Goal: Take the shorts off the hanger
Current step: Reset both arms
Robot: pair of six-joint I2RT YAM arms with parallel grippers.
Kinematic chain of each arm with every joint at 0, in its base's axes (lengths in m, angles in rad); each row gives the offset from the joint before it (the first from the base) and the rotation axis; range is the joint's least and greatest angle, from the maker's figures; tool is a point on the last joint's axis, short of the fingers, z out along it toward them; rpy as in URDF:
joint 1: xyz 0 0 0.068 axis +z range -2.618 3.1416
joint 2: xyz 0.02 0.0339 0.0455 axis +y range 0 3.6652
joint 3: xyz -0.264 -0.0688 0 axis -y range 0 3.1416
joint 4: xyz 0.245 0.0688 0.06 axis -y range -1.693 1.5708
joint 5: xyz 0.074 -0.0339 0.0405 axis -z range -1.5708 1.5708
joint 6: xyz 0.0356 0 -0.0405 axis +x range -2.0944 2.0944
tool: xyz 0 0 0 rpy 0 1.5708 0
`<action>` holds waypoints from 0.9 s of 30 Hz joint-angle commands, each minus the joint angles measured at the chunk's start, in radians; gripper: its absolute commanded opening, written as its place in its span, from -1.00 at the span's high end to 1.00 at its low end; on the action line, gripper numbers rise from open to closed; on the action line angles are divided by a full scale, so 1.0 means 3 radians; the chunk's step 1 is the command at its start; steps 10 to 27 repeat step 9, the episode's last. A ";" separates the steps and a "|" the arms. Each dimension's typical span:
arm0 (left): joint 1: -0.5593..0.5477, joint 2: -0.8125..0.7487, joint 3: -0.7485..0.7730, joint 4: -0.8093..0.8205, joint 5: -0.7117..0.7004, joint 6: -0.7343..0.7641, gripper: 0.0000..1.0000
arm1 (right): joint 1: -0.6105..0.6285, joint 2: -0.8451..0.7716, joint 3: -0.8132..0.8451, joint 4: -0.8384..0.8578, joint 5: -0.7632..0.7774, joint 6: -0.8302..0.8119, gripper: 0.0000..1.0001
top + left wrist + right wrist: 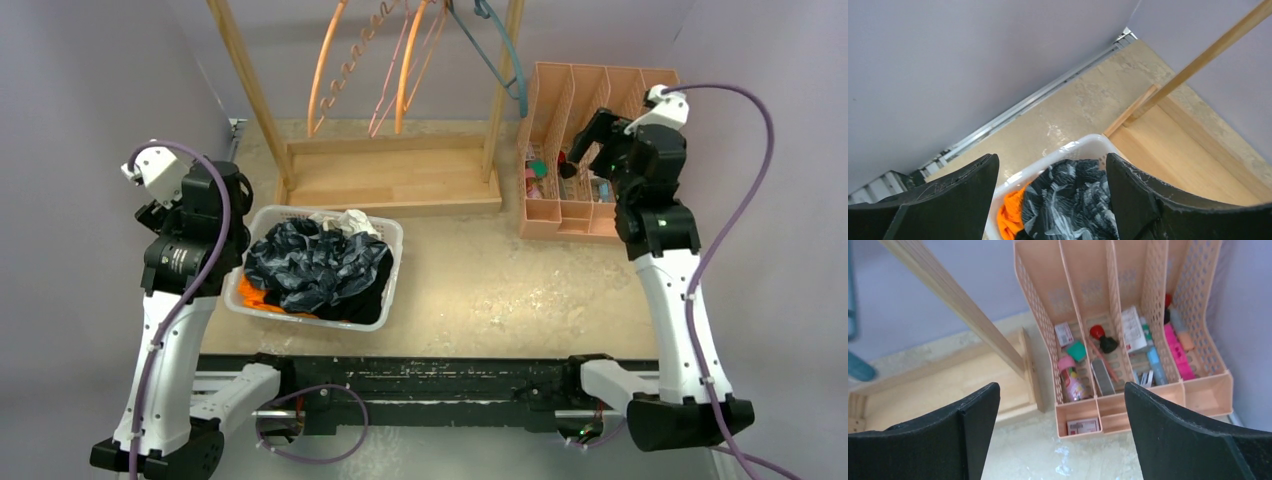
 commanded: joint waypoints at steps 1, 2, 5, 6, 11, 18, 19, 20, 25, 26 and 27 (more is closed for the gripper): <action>-0.0006 0.0082 0.0192 -0.0080 -0.0272 0.0360 -0.56 | 0.0000 -0.0380 0.0294 0.0068 0.0383 -0.0205 -0.90; -0.0006 0.0082 0.0188 -0.0068 -0.0274 0.0381 -0.56 | 0.0000 -0.0499 0.0205 0.0173 0.0268 -0.0313 -0.92; -0.0006 0.0081 0.0159 -0.0006 -0.0249 0.0414 -0.58 | 0.0000 -0.0692 0.0009 0.0302 0.0083 -0.0457 -0.96; -0.0006 0.0077 0.0148 0.0009 -0.0222 0.0410 -0.58 | 0.0000 -0.0681 -0.0004 0.0258 0.0066 -0.0471 -0.97; -0.0006 0.0083 0.0107 0.0013 -0.0209 0.0382 -0.60 | 0.0000 -0.0542 -0.0005 0.0110 0.0056 -0.0455 -0.97; -0.0006 0.0083 0.0107 0.0013 -0.0209 0.0382 -0.60 | 0.0000 -0.0542 -0.0005 0.0110 0.0056 -0.0455 -0.97; -0.0006 0.0083 0.0107 0.0013 -0.0209 0.0382 -0.60 | 0.0000 -0.0542 -0.0005 0.0110 0.0056 -0.0455 -0.97; -0.0006 0.0083 0.0107 0.0013 -0.0209 0.0382 -0.60 | 0.0000 -0.0542 -0.0005 0.0110 0.0056 -0.0455 -0.97; -0.0006 0.0083 0.0107 0.0013 -0.0209 0.0382 -0.60 | 0.0000 -0.0542 -0.0005 0.0110 0.0056 -0.0455 -0.97; -0.0006 0.0083 0.0107 0.0013 -0.0209 0.0382 -0.60 | 0.0000 -0.0542 -0.0005 0.0110 0.0056 -0.0455 -0.97; -0.0006 0.0083 0.0107 0.0013 -0.0209 0.0382 -0.60 | 0.0000 -0.0542 -0.0005 0.0110 0.0056 -0.0455 -0.97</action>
